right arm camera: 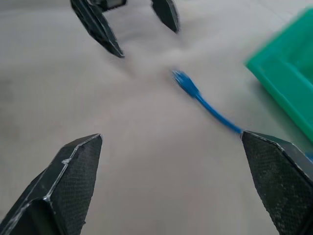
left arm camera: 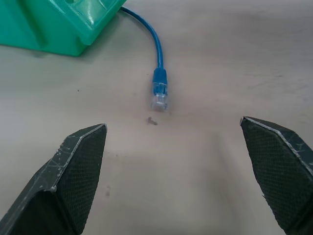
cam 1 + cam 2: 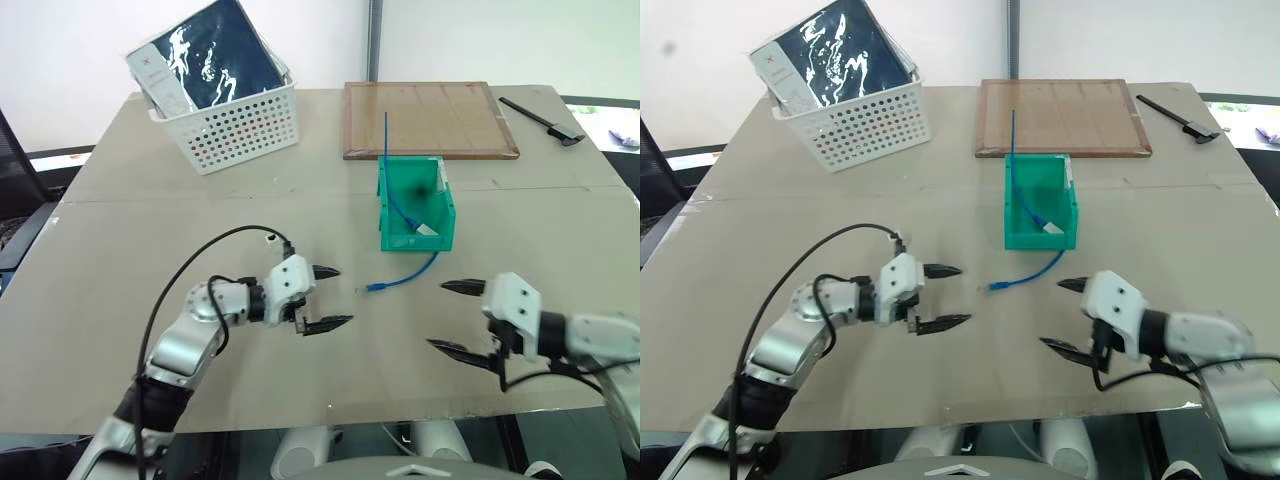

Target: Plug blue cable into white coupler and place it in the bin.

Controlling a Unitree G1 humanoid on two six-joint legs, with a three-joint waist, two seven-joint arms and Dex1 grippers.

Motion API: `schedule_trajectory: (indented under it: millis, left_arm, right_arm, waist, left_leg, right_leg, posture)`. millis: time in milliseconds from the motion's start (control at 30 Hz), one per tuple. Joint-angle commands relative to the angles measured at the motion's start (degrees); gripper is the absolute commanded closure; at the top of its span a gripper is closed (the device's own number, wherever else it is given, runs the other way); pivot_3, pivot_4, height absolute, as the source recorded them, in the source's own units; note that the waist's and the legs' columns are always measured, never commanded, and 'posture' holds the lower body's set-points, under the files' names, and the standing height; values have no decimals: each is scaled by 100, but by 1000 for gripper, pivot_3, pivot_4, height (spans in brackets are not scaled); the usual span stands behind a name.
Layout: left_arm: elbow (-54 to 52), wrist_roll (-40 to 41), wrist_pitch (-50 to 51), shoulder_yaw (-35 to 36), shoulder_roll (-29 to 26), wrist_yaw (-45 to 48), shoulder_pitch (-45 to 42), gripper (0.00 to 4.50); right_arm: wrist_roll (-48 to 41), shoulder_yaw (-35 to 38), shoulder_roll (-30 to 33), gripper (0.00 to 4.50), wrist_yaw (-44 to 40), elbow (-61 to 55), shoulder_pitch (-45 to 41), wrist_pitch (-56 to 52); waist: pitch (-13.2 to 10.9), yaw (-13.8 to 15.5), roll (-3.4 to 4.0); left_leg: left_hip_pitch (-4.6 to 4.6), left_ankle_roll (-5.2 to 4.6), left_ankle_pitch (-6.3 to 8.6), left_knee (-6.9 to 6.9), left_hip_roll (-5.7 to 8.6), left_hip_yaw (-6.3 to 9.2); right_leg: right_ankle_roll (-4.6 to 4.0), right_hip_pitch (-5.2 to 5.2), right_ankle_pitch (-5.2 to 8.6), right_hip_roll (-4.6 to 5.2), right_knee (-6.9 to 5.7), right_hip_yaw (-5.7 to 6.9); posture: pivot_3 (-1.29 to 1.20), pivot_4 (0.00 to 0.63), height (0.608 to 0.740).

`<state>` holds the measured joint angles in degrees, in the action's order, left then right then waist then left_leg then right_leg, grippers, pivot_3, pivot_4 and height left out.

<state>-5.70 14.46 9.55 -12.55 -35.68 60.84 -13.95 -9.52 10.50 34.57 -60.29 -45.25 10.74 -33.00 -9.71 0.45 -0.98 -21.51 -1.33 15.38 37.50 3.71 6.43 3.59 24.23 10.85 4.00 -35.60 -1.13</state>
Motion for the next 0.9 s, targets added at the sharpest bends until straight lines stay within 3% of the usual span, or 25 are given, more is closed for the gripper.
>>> schedule_trajectory:
  millis: [33,200,333,400,667,833,900]
  left_arm:
    - [300,-254,-151,-192,142,23,-269,0]
    - [907,-536,-291,-389,370,72,-675,0]
    - [1570,-721,-594,-622,726,208,-1069,1075]
    - [1797,-800,-746,-692,853,250,-1200,1859]
    - [2230,-863,-1030,-739,988,542,-1362,1859]
    - [2289,-903,-1097,-730,977,664,-1354,4100]
    - [2289,-905,-1119,-712,961,690,-1348,4493]
  right_arm:
    - [-114,444,-92,24,492,-579,477,100]
    - [-98,545,-157,24,985,-942,1097,98]
    - [-27,567,-259,0,1316,-1136,1624,153]
    - [32,501,-300,0,1449,-1209,1884,250]
    - [83,302,-304,0,1860,-1292,2242,438]
    - [10,154,-340,0,2074,-1311,2288,350]
    - [-91,97,-418,0,2194,-1330,2266,223]
  waist:
    - [0,1,1]
    - [2,27,0]
    - [5,48,-3]
    - [6,58,-4]
    - [14,33,-4]
    - [14,34,-4]
    - [14,35,-4]
  left_leg:
    - [2,1,-1,1,0,1]
    - [10,3,-3,2,0,4]
    - [7,3,-3,3,3,6]
    - [4,3,-3,3,6,8]
    - [9,3,-3,4,2,6]
    - [26,2,-2,4,3,7]
    - [29,2,-2,4,3,7]
  right_leg:
    - [4,-2,2,0,-1,1]
    - [19,-9,12,-2,-4,3]
    - [16,-9,11,1,-3,4]
    - [15,-9,10,4,-2,5]
    - [21,-13,13,1,-1,4]
    - [22,-33,15,3,0,5]
    - [22,-35,15,3,0,4]
  posture:
    - [0,150,740]
    - [0,150,740]
    - [0,150,740]
    - [0,150,740]
    - [0,150,740]
    - [0,150,740]
    - [0,150,740]
